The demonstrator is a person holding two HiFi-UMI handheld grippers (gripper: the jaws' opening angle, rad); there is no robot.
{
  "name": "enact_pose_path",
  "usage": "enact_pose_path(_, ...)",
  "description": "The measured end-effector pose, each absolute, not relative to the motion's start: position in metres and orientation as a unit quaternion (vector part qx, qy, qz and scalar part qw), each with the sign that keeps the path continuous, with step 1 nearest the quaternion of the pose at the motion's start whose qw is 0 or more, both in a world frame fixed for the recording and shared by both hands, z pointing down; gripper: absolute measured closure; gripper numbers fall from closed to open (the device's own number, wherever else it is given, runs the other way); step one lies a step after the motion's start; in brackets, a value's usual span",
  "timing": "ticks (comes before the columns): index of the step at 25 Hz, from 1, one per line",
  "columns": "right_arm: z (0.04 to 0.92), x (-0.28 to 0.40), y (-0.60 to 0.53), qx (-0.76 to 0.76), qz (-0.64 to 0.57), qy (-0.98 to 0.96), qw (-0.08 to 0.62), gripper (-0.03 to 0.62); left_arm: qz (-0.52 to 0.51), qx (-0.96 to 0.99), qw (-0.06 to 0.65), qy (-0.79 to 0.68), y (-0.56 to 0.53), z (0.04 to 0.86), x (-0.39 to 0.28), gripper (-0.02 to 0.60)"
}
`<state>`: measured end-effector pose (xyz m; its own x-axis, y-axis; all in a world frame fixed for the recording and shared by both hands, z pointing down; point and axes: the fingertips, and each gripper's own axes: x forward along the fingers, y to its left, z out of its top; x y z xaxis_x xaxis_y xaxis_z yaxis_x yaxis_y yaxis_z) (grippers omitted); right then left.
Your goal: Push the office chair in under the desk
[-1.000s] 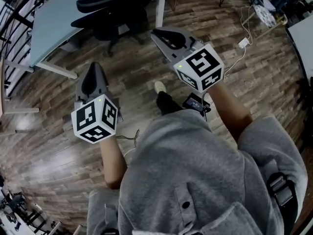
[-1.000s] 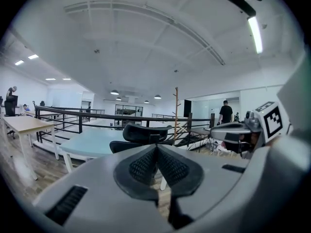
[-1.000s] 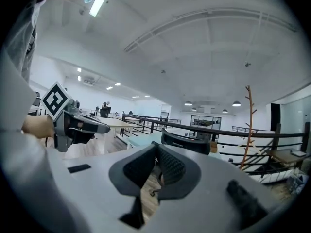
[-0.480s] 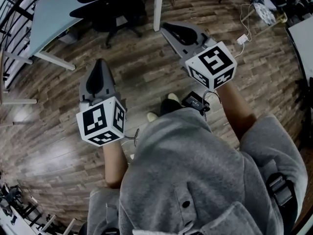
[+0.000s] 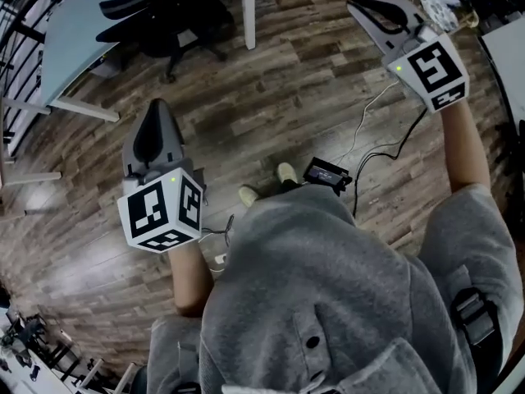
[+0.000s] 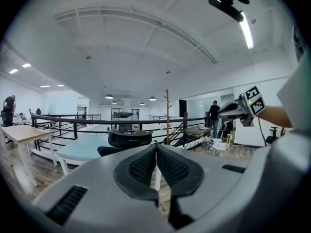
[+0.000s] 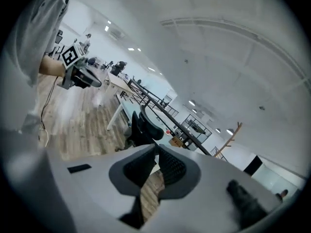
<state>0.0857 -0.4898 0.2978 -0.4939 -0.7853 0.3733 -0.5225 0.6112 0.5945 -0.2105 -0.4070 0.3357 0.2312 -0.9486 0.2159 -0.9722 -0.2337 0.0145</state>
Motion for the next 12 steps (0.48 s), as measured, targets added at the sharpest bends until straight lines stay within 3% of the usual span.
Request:
enact_pose_path(2, 0.281, 0.098, -0.499, 0.409, -0.183, -0.849, 0.281, 0.556, 0.082, 0.783, 0.074, -0.612, -0.411, 0.336, -0.196, 0.561)
enact_pose_path(6, 0.312, 0.071, -0.482, 0.454, -0.041, -0.883, 0.114, 0.556, 0.091, 0.782, 0.071, -0.612, -0.418, 0.339, -0.172, 0.561)
enact_pose_path(12, 0.361, 0.022, -0.468, 0.468, 0.094, -0.879, 0.016, 0.556, 0.093, 0.777, 0.086, -0.617, -0.429, 0.348, -0.158, 0.561)
